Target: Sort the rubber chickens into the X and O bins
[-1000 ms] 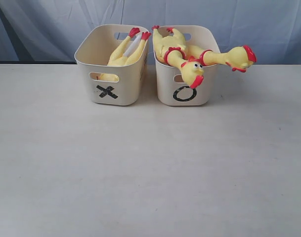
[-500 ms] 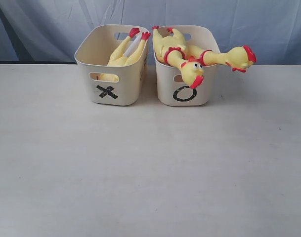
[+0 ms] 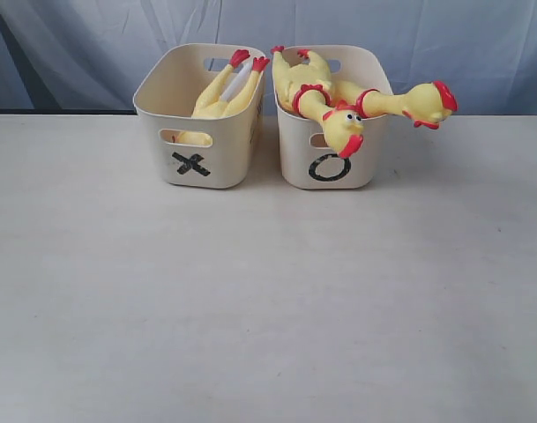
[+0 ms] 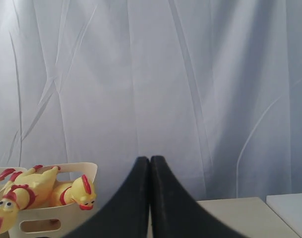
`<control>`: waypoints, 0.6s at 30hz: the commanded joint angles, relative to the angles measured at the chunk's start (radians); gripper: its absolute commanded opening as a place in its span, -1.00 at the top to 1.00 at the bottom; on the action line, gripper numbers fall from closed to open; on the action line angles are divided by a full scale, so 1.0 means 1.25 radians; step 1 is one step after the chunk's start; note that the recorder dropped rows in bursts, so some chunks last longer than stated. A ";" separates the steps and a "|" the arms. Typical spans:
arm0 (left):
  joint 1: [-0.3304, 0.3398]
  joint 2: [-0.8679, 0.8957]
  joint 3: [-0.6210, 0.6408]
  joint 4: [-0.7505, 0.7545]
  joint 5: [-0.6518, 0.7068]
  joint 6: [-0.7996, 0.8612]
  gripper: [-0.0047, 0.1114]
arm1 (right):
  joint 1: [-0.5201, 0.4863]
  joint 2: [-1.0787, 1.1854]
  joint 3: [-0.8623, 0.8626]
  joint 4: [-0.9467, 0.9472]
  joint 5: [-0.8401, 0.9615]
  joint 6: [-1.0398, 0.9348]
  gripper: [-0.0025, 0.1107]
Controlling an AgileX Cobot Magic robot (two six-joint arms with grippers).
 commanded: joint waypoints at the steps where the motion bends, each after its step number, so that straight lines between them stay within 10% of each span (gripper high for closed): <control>1: 0.004 -0.004 0.002 -0.002 -0.004 0.002 0.92 | -0.005 -0.004 0.005 0.001 -0.002 -0.002 0.97; 18: 0.004 -0.004 0.002 0.037 -0.004 0.002 0.92 | -0.005 -0.004 0.069 0.206 -0.046 -0.002 0.97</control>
